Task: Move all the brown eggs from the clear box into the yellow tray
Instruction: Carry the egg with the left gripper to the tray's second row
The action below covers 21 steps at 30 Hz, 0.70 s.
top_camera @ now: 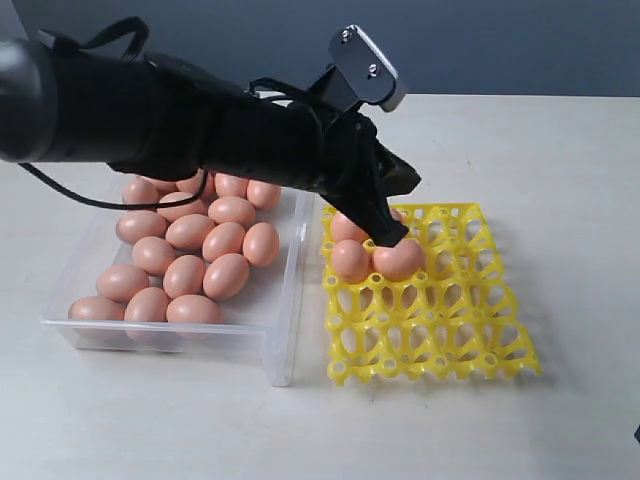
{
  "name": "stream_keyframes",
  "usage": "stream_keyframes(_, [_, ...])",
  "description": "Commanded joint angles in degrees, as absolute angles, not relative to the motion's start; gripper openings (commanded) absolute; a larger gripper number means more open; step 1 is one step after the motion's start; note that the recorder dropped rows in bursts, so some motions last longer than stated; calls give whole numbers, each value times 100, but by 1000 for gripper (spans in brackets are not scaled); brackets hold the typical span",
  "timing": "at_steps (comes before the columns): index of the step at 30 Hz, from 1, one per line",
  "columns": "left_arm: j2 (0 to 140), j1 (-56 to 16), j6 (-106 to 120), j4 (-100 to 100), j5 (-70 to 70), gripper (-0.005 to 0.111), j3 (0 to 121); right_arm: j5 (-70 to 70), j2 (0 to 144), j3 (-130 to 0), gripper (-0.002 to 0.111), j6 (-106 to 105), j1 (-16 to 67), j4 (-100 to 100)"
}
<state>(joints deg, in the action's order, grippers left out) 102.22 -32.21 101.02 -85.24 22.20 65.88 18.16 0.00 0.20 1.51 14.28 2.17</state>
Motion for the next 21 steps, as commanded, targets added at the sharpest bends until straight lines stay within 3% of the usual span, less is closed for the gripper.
stream_keyframes(1, [10191,-3451,7682,-5921,2618,0,7007,1747,0,0,1,149,1437,207])
stream_keyframes(6, [10614,-3851,3795,-1695,3461,0,7957,1747,0,0,1,149,1437,207])
stream_keyframes(12, [11305,-4131,4174,-1709,4046,3,8938,1747,0,0,1,149,1437,207])
stream_keyframes(14, [11460,-4229,4173,-1734,4062,13,9177,1747,0,0,1,149,1437,207])
stream_keyframes(18, [11767,-4325,3512,-1405,4295,49,9624,1747,0,0,1,149,1437,207])
stream_keyframes(21, [12086,-4416,2594,-569,4645,54,10006,1747,0,0,1,149,1437,207])
